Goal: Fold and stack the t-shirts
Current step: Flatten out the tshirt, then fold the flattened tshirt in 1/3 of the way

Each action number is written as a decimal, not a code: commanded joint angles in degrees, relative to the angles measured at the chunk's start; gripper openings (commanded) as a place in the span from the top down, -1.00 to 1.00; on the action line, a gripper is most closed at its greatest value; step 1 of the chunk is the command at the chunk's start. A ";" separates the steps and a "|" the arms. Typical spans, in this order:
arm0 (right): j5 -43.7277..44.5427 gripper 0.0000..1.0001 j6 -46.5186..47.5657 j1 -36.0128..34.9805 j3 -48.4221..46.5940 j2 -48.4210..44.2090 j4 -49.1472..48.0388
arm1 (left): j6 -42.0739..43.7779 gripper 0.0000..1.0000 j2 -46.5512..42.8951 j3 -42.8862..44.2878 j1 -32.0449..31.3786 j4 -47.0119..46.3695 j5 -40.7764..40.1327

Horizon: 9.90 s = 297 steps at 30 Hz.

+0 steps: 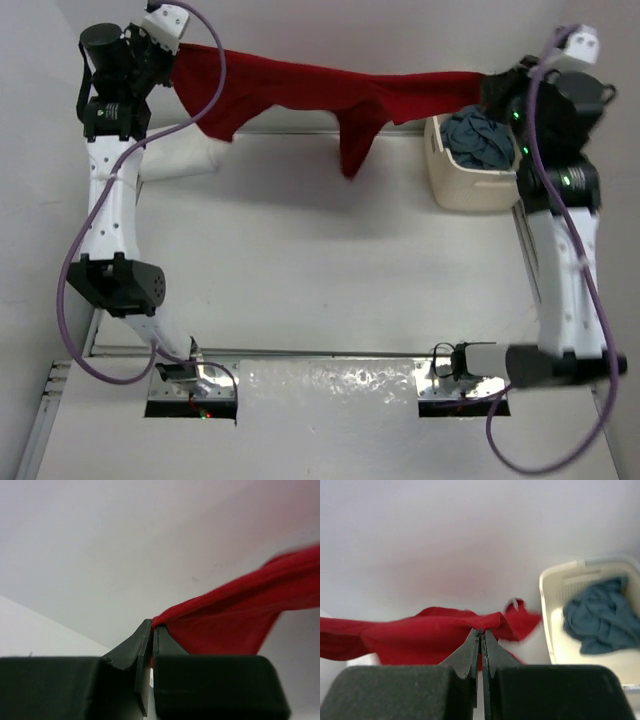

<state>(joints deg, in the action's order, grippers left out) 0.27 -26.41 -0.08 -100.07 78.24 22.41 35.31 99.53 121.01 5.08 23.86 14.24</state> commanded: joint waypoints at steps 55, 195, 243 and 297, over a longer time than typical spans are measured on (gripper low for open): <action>-6.34 1.00 -0.22 -1.86 44.79 9.03 -6.33 | 16.20 1.00 4.00 -44.99 0.37 16.75 -10.81; -20.95 0.35 5.14 -0.89 53.23 8.42 -3.52 | 17.68 0.11 9.19 -38.48 -63.08 10.95 8.87; -10.91 1.00 10.95 -3.88 49.53 13.87 1.85 | 19.98 0.13 12.27 -43.22 -64.85 8.16 3.61; -8.97 1.00 12.26 -4.14 49.80 11.85 3.07 | 21.56 0.70 13.85 -44.72 -63.70 4.27 -1.50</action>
<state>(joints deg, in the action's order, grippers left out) -9.96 -15.05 -3.90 -48.47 92.23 25.26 57.89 113.58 75.94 -58.48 29.89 12.62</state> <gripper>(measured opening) 0.002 0.172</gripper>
